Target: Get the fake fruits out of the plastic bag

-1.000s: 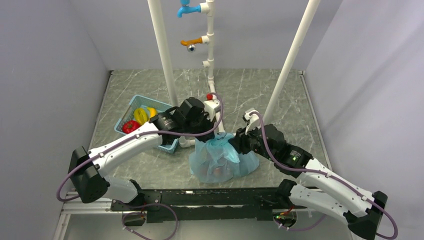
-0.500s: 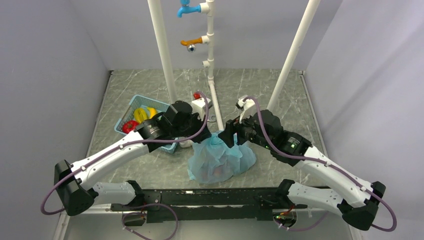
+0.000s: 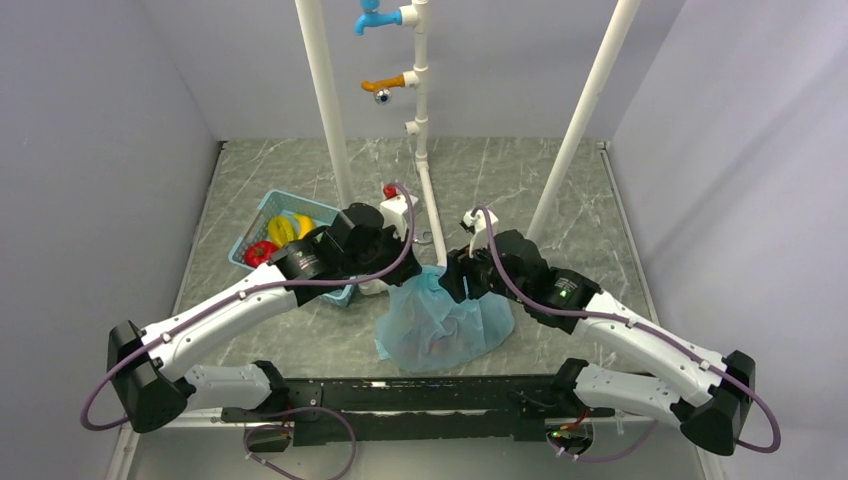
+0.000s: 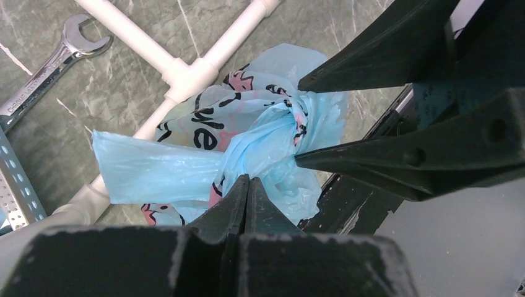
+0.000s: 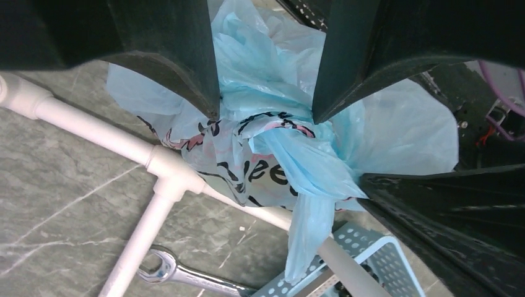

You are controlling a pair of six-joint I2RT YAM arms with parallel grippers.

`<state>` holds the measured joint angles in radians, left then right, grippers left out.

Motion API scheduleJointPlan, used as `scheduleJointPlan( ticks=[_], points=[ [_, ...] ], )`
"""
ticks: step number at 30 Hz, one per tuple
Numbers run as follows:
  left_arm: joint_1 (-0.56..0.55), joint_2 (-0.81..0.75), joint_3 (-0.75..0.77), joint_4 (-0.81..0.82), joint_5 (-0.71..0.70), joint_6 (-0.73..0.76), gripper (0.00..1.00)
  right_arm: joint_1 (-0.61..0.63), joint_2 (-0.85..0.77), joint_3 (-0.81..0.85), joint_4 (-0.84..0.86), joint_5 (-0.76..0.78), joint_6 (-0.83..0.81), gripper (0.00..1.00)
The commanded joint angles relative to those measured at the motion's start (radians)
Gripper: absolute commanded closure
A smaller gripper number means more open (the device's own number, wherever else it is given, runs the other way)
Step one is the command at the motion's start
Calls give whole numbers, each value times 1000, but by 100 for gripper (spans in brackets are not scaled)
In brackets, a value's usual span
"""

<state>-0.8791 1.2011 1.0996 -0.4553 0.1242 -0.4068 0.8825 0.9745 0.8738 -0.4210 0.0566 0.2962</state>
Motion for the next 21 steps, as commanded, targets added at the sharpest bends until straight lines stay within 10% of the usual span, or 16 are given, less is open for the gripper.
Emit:
scheduleJointPlan(
  ticks=[1,5,10,21],
  points=[
    [2,-42,14,47,-22,-18,100,5,-39,-30,106,67,43,46],
    [1,-62,4,41,-38,-25,100,5,-77,-44,118,158,63,80],
    [1,-127,-35,29,-104,-57,100,4,-112,-59,103,213,73,98],
    [1,-444,-288,90,-93,-228,100,-7,-264,-118,52,418,151,100]
  ],
)
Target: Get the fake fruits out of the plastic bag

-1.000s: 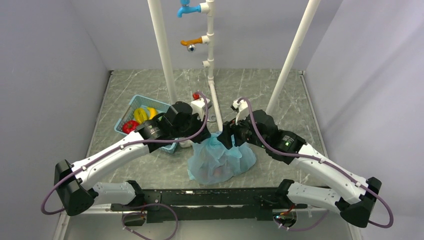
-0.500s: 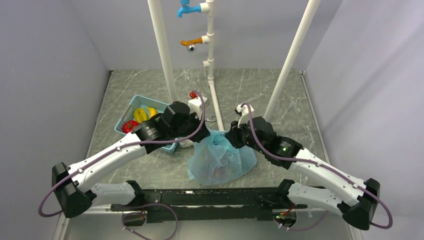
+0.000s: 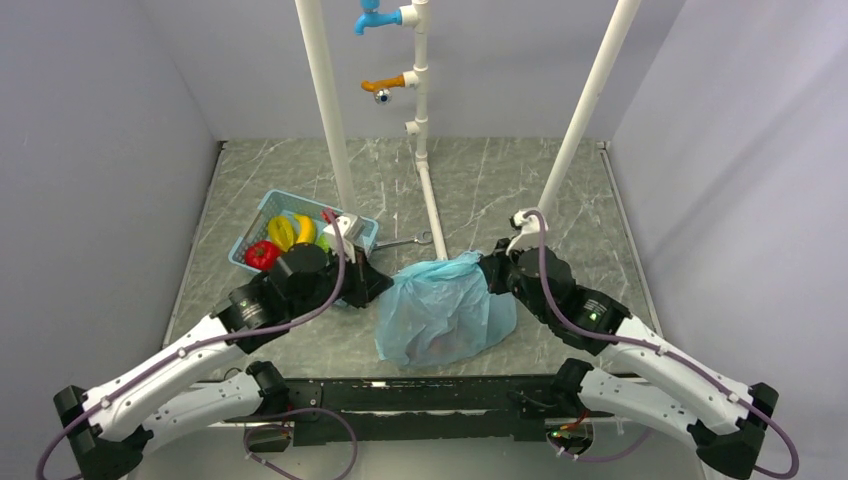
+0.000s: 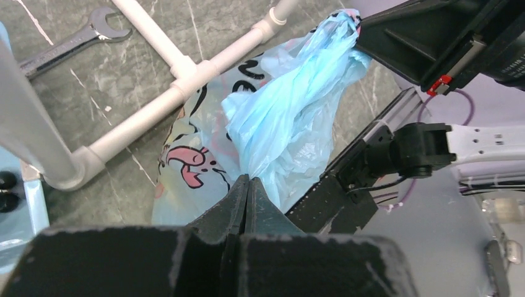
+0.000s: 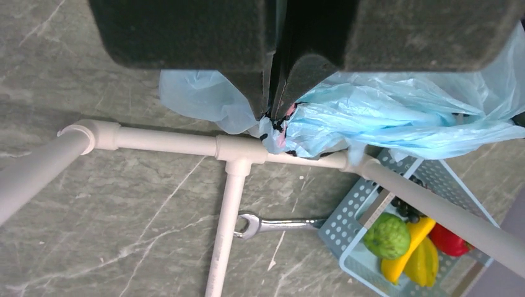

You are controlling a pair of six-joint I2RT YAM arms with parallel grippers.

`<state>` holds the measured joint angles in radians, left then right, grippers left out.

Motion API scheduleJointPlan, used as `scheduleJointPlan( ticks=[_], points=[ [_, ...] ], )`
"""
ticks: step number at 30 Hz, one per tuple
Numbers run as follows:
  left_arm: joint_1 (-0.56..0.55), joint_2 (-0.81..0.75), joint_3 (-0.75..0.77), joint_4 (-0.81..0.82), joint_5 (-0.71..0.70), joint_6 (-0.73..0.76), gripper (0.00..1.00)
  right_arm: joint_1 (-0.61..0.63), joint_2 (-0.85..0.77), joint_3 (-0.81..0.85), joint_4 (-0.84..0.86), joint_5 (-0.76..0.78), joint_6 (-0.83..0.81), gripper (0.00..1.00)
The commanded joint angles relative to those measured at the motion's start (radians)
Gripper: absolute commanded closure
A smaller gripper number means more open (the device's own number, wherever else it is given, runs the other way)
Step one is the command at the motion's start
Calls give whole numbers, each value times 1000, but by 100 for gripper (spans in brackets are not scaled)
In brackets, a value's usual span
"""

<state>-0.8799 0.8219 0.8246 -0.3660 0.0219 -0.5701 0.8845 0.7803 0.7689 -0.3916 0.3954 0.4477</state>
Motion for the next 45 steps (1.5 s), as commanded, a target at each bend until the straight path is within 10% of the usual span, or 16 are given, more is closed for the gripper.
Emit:
scheduleJointPlan(
  ticks=[1,6,23,35,45],
  points=[
    [2,-83,-16,-13,13,-68,100,-10,-77,-15,29,74,-9,100],
    [2,-141,-36,-1,68,-69,97,-9,-73,-18,90,-38,-104,100],
    [1,371,517,-202,90,205,21,-9,-68,2,73,-95,-136,100],
    [-4,583,584,-209,151,226,30,-10,-86,-4,58,-76,-138,100],
    [-3,359,388,-97,3,188,86,-10,-76,-25,64,-70,-125,100]
  ],
)
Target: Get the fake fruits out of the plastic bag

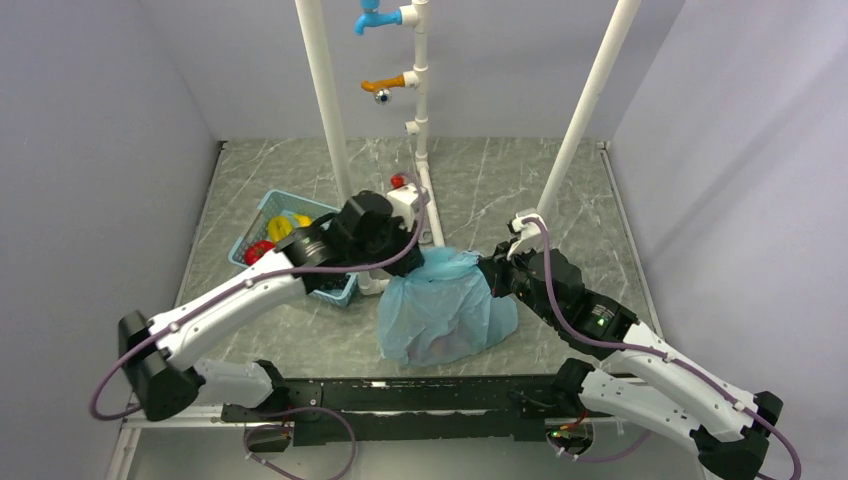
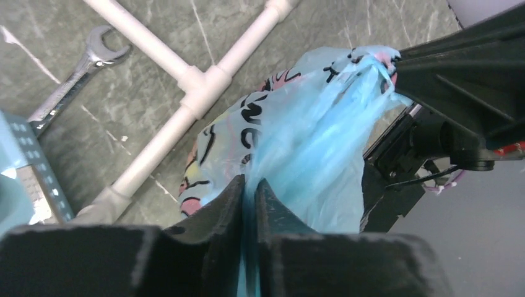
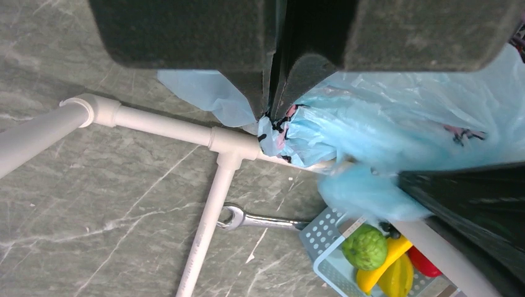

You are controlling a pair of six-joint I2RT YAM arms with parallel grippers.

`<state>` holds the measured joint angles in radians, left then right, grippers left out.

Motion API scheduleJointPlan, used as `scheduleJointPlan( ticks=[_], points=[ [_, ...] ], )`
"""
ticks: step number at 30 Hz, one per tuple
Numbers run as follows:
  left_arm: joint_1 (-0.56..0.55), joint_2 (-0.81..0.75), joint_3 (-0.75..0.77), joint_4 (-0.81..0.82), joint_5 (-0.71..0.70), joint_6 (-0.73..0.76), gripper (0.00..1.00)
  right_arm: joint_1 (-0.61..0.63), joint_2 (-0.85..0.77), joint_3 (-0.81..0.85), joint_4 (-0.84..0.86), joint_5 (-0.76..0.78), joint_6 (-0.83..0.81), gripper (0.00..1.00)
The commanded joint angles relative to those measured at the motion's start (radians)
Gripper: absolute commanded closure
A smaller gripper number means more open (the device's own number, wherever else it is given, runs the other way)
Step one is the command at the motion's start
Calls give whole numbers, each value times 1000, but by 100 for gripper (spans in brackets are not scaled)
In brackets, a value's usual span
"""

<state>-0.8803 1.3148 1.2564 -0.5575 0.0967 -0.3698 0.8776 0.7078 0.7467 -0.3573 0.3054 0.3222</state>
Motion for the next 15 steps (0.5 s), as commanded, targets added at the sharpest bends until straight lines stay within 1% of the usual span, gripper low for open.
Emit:
scheduleJointPlan(
  ticks=[1,2,3,6,8,11,12,15],
  points=[
    [-2,-161,-60,98,-92,-20,96,-3,-2,-3,27,30,7,100],
    [-2,-195,-79,106,-123,-30,100,-4,-2,-2,23,43,16,100],
    [-2,-230,-103,120,-146,-39,100,-3,-3,-3,17,62,27,100],
    [-3,-325,-175,209,-123,-19,100,-3,-17,-8,-10,143,93,100],
    [-2,-381,-198,220,-128,-27,100,-4,-33,-14,-30,203,145,100],
    [-2,-444,-228,213,-169,-54,100,-2,-58,-31,-32,221,181,100],
    [-2,-465,-249,230,-168,-61,100,-3,-69,-42,-26,209,184,97],
    [-2,-509,-326,319,-120,-81,100,-3,-88,-75,33,118,128,80]
  ],
)
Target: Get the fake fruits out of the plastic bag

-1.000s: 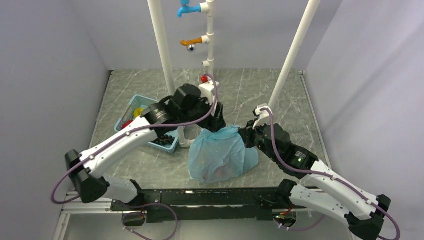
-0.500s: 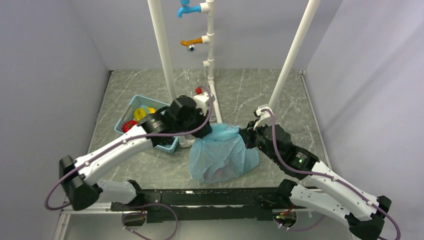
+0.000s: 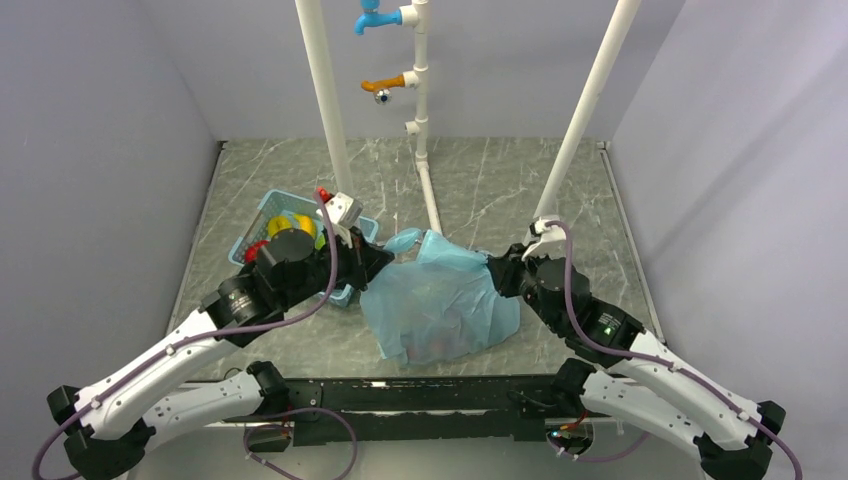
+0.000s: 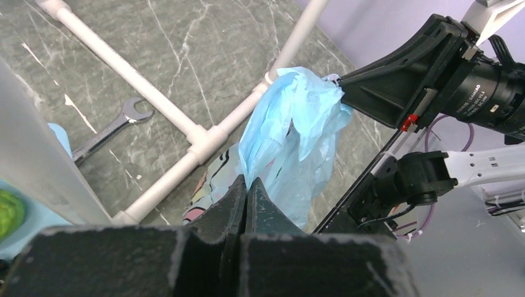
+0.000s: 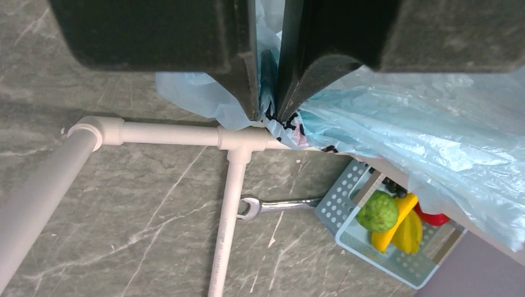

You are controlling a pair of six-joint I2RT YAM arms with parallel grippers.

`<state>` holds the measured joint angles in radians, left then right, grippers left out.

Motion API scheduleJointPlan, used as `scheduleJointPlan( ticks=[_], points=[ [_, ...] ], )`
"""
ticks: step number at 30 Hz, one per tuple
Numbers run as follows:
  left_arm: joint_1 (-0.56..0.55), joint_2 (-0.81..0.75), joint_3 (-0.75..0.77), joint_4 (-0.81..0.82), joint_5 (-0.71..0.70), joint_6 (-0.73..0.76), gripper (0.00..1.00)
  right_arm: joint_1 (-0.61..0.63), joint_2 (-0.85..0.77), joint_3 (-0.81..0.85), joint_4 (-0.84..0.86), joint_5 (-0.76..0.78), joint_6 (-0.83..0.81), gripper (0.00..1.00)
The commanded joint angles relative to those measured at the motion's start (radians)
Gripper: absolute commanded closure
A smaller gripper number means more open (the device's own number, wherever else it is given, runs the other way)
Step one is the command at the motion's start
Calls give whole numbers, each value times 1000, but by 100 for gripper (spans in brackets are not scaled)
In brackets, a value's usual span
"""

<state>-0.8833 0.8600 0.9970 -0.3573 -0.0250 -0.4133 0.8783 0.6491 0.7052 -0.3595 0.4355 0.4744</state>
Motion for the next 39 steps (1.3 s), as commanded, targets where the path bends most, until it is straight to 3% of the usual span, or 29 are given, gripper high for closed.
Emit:
scheduleJointPlan(
  ticks=[1,3,7,10,12,17,22,30,34,36,37,39],
  points=[
    [1,-55,-77,135,14,-47,100,-4,-25,-30,47,-52,-52,74],
    [0,-42,-83,146,41,-72,100,-4,-4,4,42,-136,-119,62],
    [1,-3,-76,138,71,-97,100,-3,57,135,-37,-311,-297,23],
    [1,8,-82,156,95,-103,100,3,136,268,-130,-459,-382,14],
    [0,15,-83,164,101,-105,100,33,182,314,-153,-470,-394,1],
    [0,22,-83,165,98,-118,100,59,293,389,-154,-386,-435,1],
    [1,12,-77,128,78,-127,100,88,346,368,-85,-342,-448,10],
    [1,-3,-93,136,79,-146,100,136,400,291,70,-33,-449,14],
    [1,5,-76,126,79,-154,100,139,454,305,110,43,-433,22],
    [0,4,-68,119,77,-157,100,137,462,310,125,70,-399,33],
    [0,1,-65,115,76,-157,100,138,459,310,135,96,-377,45],
    [0,-7,-64,106,66,-165,100,138,427,305,148,152,-333,79]
  ],
)
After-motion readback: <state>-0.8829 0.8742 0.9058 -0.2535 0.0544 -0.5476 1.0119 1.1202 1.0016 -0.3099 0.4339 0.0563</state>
